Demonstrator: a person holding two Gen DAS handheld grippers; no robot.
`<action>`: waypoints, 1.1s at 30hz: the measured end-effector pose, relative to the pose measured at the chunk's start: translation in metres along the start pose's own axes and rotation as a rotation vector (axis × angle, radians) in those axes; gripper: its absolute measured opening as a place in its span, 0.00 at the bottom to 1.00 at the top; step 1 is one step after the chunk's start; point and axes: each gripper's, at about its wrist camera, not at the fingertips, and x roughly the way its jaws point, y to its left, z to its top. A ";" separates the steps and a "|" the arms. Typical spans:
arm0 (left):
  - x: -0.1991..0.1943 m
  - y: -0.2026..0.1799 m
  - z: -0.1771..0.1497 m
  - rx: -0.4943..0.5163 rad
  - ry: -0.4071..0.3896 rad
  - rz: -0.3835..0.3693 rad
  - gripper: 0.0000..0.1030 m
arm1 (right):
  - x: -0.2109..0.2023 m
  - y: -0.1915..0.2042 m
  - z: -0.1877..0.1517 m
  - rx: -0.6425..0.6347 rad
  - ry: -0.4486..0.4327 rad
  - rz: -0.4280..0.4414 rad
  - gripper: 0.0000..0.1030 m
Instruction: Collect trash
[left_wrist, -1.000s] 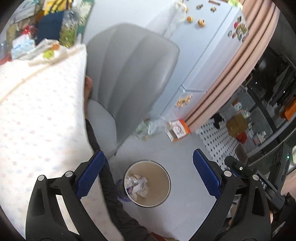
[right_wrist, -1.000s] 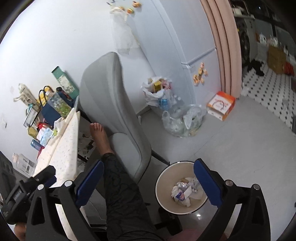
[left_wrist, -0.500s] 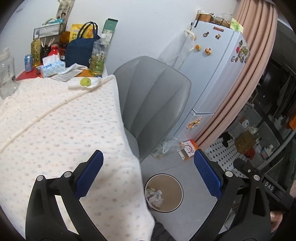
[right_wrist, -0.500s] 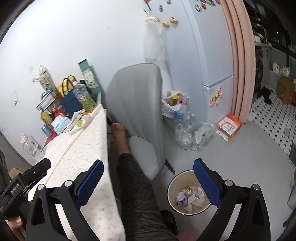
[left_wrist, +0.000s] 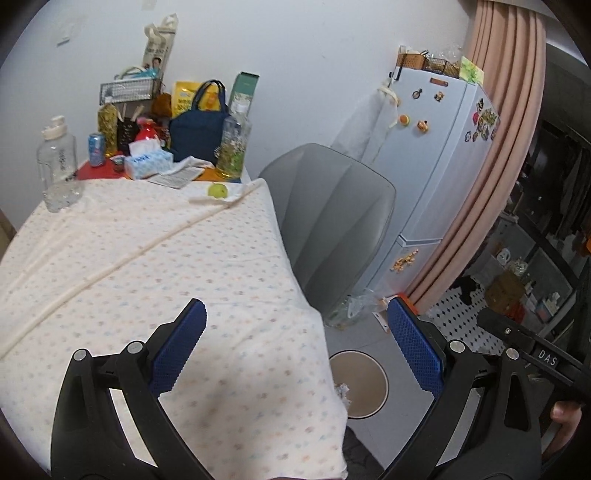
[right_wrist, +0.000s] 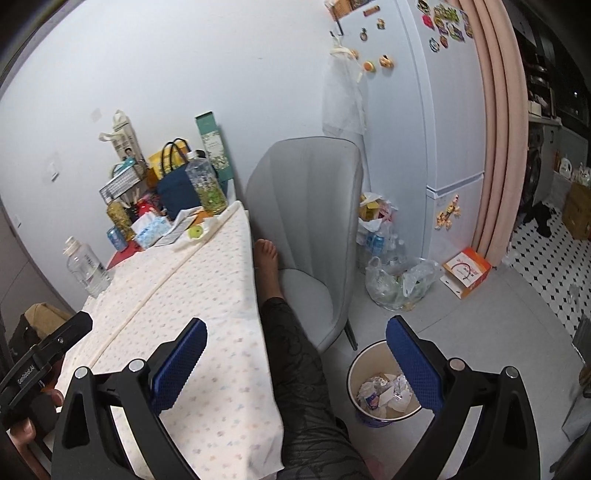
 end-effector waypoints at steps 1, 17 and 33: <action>-0.007 0.002 -0.002 0.002 -0.008 0.003 0.94 | -0.004 0.004 -0.002 -0.007 -0.003 0.003 0.93; -0.096 0.037 -0.043 -0.032 -0.078 0.110 0.94 | -0.050 0.049 -0.030 -0.122 -0.041 0.060 0.93; -0.125 0.060 -0.054 -0.055 -0.116 0.162 0.94 | -0.071 0.068 -0.039 -0.182 -0.072 0.113 0.93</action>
